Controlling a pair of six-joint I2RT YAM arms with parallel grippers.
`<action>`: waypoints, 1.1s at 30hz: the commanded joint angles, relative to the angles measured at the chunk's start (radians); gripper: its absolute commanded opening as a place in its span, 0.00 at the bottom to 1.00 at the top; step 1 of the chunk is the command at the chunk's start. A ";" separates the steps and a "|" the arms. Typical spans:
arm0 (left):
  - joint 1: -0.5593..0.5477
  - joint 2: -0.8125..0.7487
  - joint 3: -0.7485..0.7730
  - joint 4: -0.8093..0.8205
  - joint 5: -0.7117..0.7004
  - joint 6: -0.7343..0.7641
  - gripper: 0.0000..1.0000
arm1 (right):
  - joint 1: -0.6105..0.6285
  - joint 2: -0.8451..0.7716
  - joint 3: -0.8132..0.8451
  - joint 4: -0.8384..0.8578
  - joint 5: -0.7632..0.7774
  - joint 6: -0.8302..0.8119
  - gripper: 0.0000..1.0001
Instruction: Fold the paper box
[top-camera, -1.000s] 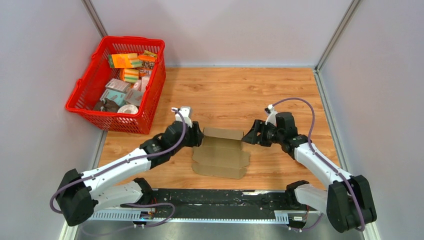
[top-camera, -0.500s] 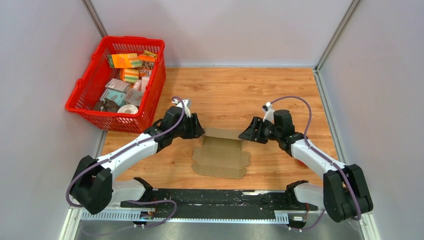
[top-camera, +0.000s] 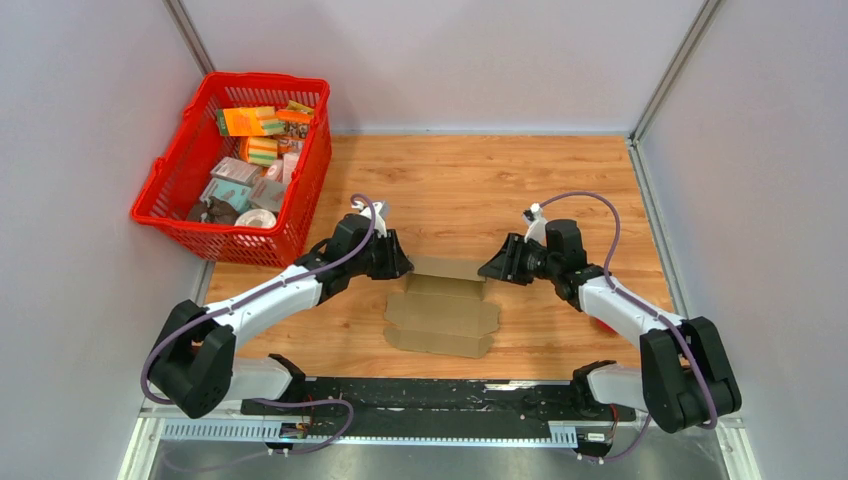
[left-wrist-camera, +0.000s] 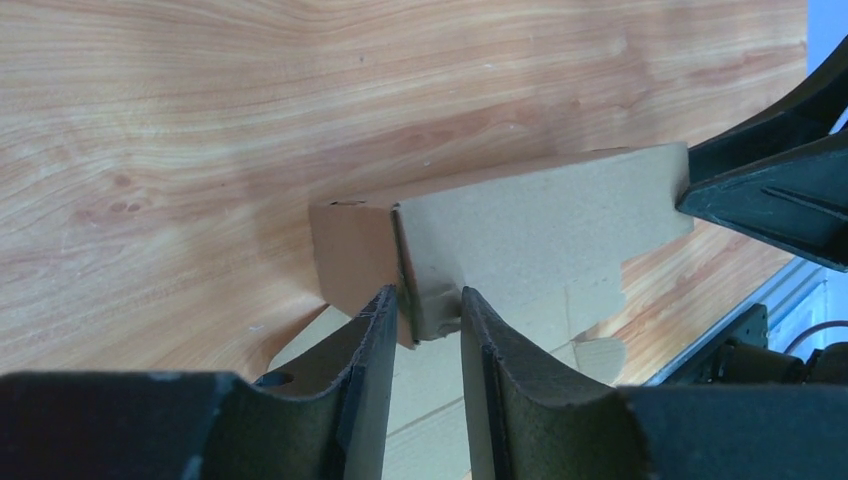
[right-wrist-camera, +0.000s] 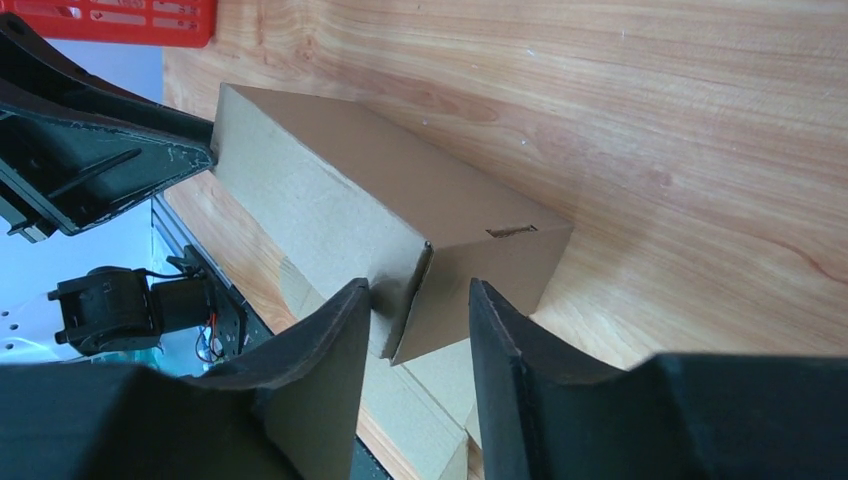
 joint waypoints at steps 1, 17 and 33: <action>0.006 0.011 -0.021 0.028 -0.023 -0.004 0.36 | -0.007 0.033 -0.014 0.069 -0.011 0.000 0.41; 0.006 -0.086 -0.032 -0.028 -0.019 0.041 0.43 | -0.007 -0.077 0.047 -0.196 0.094 -0.052 0.64; -0.340 -0.388 -0.015 -0.246 -0.139 0.229 0.50 | 0.286 -0.310 -0.063 -0.574 0.291 0.192 0.74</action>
